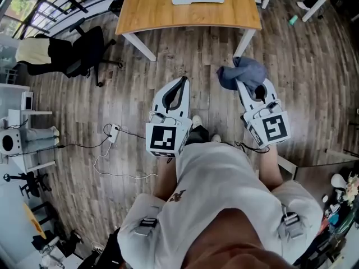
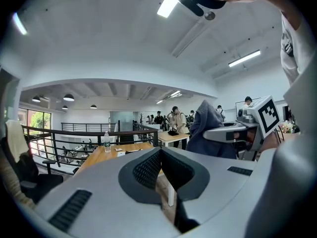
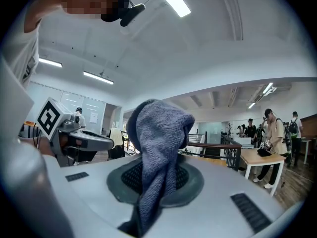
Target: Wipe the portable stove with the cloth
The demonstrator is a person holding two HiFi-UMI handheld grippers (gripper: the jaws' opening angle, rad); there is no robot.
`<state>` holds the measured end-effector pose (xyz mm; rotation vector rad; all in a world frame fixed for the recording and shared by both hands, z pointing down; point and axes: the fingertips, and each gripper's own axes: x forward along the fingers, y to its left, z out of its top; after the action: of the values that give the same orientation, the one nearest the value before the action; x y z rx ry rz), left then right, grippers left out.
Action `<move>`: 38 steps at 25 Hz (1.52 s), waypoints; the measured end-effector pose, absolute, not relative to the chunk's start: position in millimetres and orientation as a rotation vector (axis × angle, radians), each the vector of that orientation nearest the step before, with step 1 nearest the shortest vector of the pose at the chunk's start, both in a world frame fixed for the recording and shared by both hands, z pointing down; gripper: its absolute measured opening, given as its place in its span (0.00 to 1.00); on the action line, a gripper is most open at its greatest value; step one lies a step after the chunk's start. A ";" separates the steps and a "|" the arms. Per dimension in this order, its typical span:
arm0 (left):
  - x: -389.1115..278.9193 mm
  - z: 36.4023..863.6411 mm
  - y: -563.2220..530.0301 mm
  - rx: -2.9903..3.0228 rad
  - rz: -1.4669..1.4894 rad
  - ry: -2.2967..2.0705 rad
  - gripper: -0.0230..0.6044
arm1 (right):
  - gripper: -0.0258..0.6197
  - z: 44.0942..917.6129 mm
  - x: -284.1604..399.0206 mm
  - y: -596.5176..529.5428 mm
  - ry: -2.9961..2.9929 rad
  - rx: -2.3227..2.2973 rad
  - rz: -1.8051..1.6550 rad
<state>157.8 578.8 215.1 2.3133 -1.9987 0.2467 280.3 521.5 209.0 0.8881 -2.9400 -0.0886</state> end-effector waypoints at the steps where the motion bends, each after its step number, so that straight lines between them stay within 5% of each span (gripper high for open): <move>1: 151.5 215.7 573.9 2.317 0.247 -1.996 0.07 | 0.12 210.6 274.0 516.6 -2.931 0.888 -0.090; 20: 49.0 225.2 489.8 2.376 0.253 -1.903 0.07 | 0.12 217.0 180.3 446.6 -2.829 0.991 -0.094; 38: 44.2 225.3 393.8 2.331 0.351 -1.967 0.07 | 0.12 226.8 173.5 339.9 -2.892 0.927 -0.039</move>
<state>44.2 393.8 225.3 2.3314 -1.9670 0.3514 173.5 339.9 226.8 0.9274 -2.8918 -0.0387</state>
